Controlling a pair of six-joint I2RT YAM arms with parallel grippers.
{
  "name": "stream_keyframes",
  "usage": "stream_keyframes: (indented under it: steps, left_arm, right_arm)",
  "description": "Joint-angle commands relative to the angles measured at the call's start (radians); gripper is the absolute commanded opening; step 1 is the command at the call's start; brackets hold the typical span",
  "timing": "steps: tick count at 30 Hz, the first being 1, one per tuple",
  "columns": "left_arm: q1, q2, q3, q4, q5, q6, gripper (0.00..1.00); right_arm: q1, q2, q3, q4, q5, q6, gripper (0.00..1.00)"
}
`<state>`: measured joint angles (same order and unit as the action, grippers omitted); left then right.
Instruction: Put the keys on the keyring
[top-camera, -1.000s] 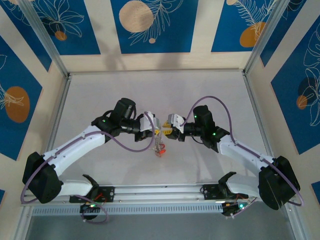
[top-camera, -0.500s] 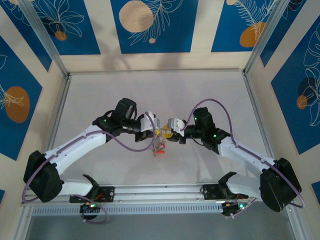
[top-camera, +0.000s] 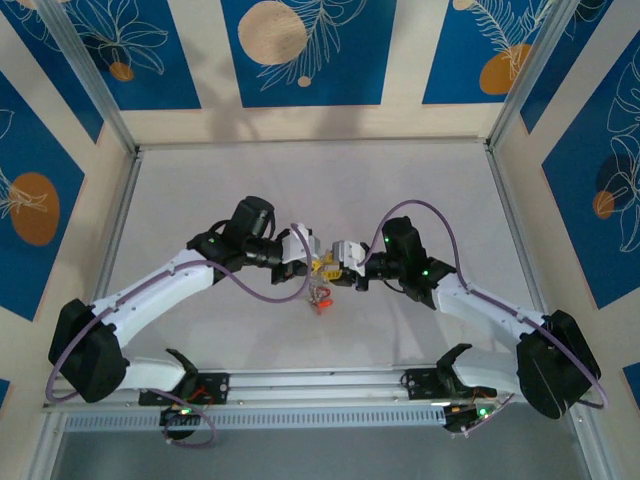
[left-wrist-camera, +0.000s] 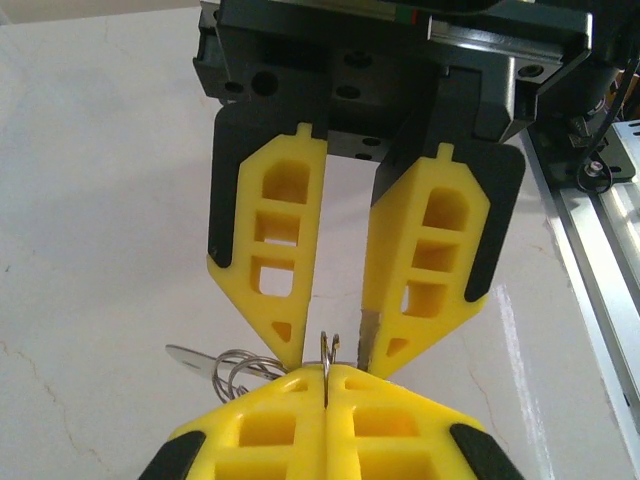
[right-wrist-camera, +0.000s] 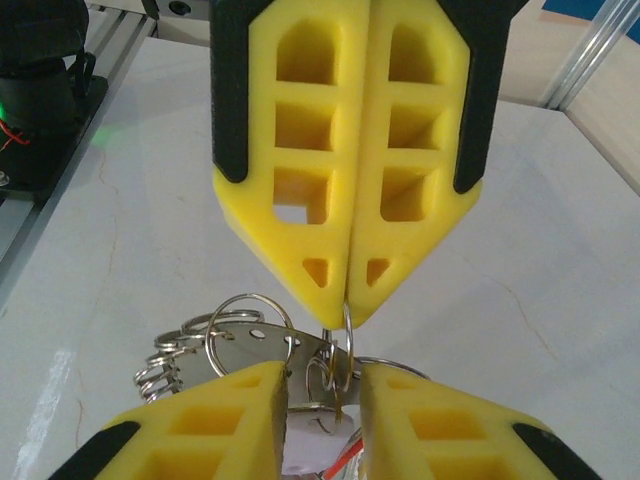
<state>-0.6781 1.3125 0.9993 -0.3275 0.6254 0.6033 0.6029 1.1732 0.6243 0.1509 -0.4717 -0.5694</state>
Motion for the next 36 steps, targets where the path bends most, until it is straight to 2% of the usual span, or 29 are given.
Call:
stream_keyframes:
  steps: [1, 11, 15, 21, 28, 35, 36]
  left_arm:
    - [0.007, -0.001, 0.011, 0.051, 0.060, -0.008, 0.00]
    - [0.022, -0.010, -0.016, 0.059, 0.050, -0.005, 0.00]
    - [0.033, -0.018, -0.026, 0.048, 0.035, 0.004, 0.00]
    - [0.039, -0.023, -0.023, -0.044, -0.023, 0.076, 0.00]
    - [0.039, -0.003, -0.030, -0.086, -0.098, 0.110, 0.00]
    - [0.038, 0.018, -0.025, -0.063, -0.064, 0.093, 0.00]
    - [0.038, 0.021, -0.027, -0.052, -0.057, 0.085, 0.03]
  right_arm:
    - [0.006, 0.011, 0.018, 0.025, -0.010, 0.012, 0.24]
    - [0.003, -0.008, -0.003, 0.067, -0.027, 0.051, 0.10]
    - [0.001, -0.010, -0.002, 0.057, -0.026, 0.054, 0.00]
    - [-0.003, -0.020, 0.022, -0.004, 0.015, 0.033, 0.00]
    - [-0.013, -0.027, 0.048, -0.034, -0.014, 0.039, 0.00]
    - [-0.014, -0.008, 0.058, -0.024, -0.036, 0.058, 0.00]
    - [-0.013, -0.004, 0.059, -0.024, -0.036, 0.058, 0.00]
